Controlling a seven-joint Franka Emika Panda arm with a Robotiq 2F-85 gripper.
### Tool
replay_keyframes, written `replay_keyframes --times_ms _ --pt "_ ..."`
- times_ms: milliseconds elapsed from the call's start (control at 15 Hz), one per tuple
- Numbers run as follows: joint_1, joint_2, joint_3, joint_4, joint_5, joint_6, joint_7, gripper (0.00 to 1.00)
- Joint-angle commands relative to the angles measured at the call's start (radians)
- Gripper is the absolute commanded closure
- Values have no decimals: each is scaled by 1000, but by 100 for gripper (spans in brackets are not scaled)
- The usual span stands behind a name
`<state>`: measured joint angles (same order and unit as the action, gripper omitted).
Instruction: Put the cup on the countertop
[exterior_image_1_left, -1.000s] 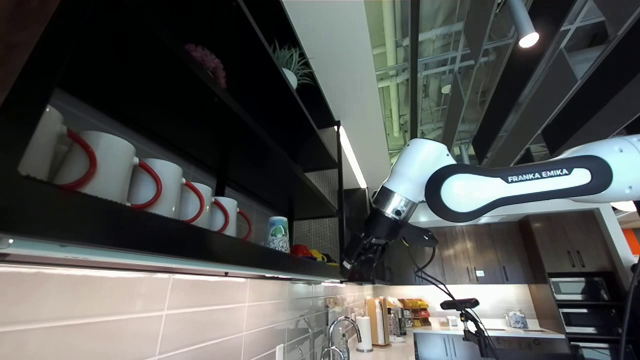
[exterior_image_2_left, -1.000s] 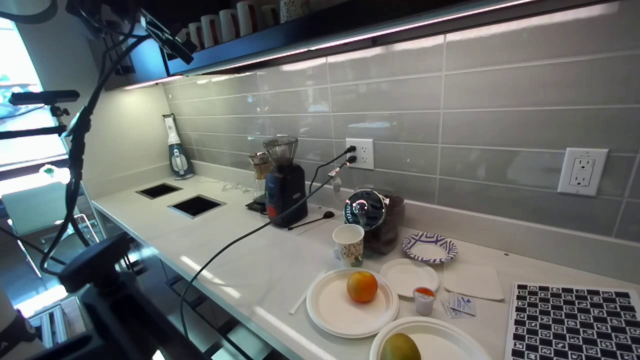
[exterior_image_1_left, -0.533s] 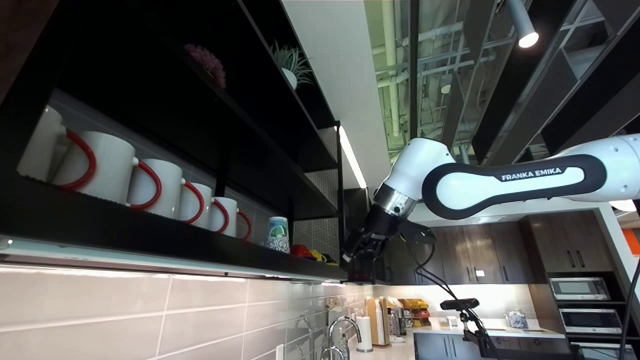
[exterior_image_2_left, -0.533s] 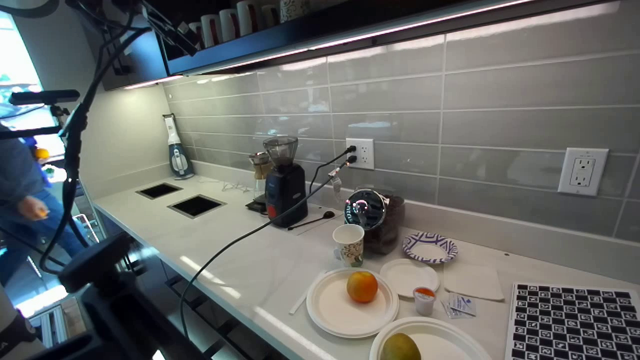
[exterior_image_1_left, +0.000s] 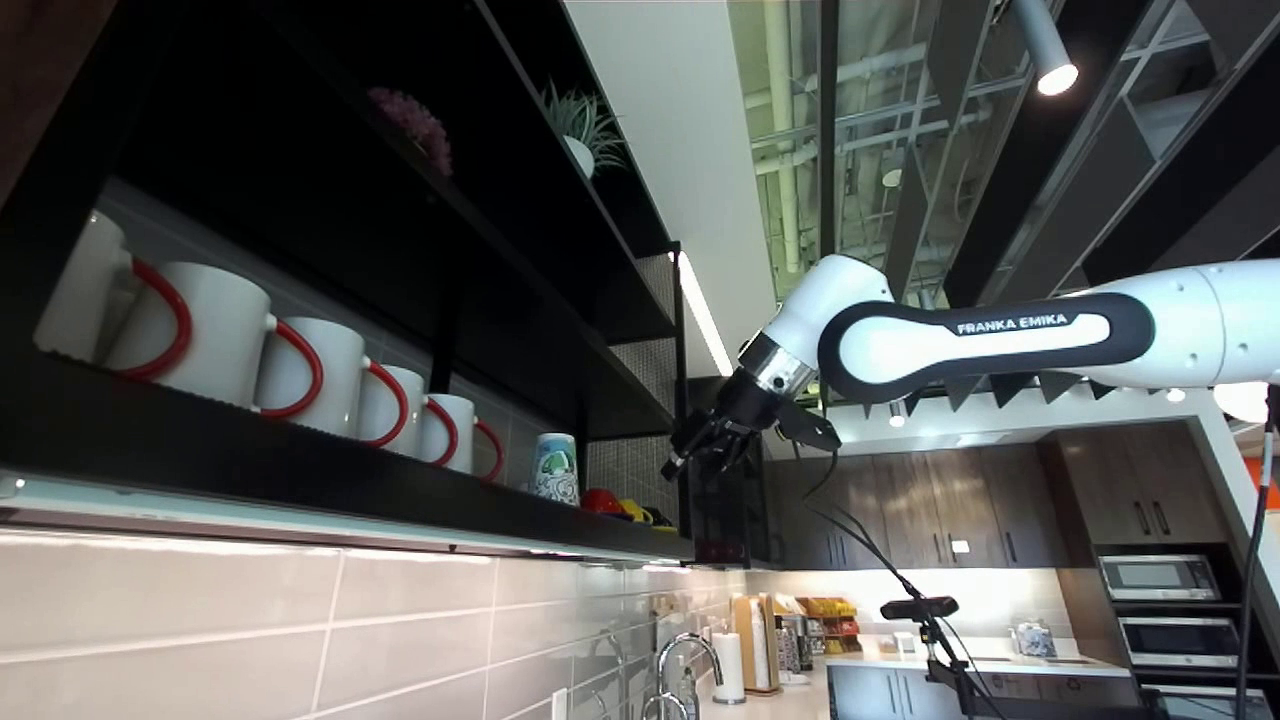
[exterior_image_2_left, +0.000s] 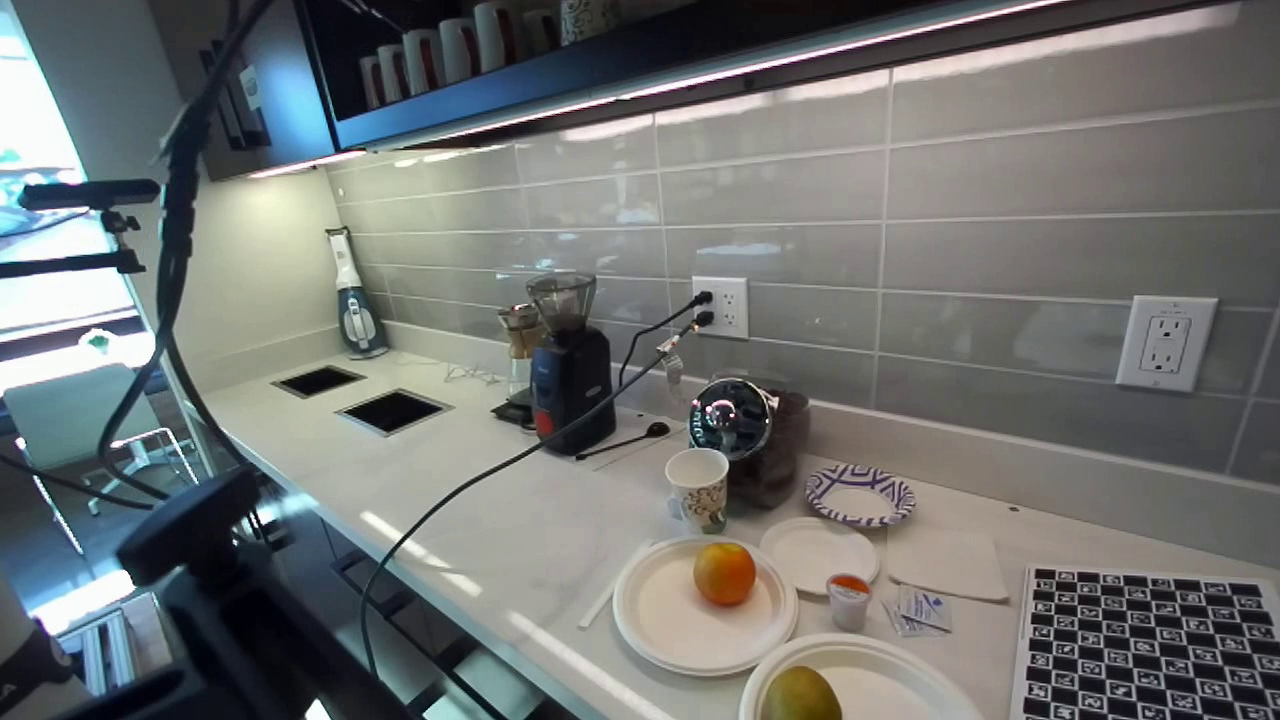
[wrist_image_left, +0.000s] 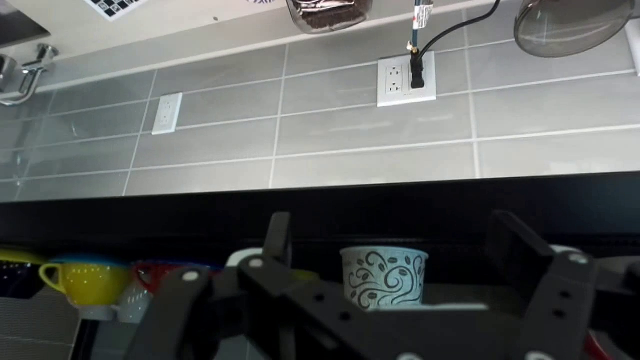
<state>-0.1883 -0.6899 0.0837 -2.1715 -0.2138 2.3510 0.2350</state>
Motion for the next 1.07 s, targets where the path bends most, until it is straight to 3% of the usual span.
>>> replay_keyframes --times_ms 0,600,667,733,1000 --pt "32 102 -42 119 -5 -4 -111 0" --pt "113 287 -118 328 31 -13 -316 0" --pt "110 302 -116 345 26 -10 -303 0" --pt "96 248 -105 273 5 -2 -266 0" --pt "101 290 -107 318 6 -2 -270 0"
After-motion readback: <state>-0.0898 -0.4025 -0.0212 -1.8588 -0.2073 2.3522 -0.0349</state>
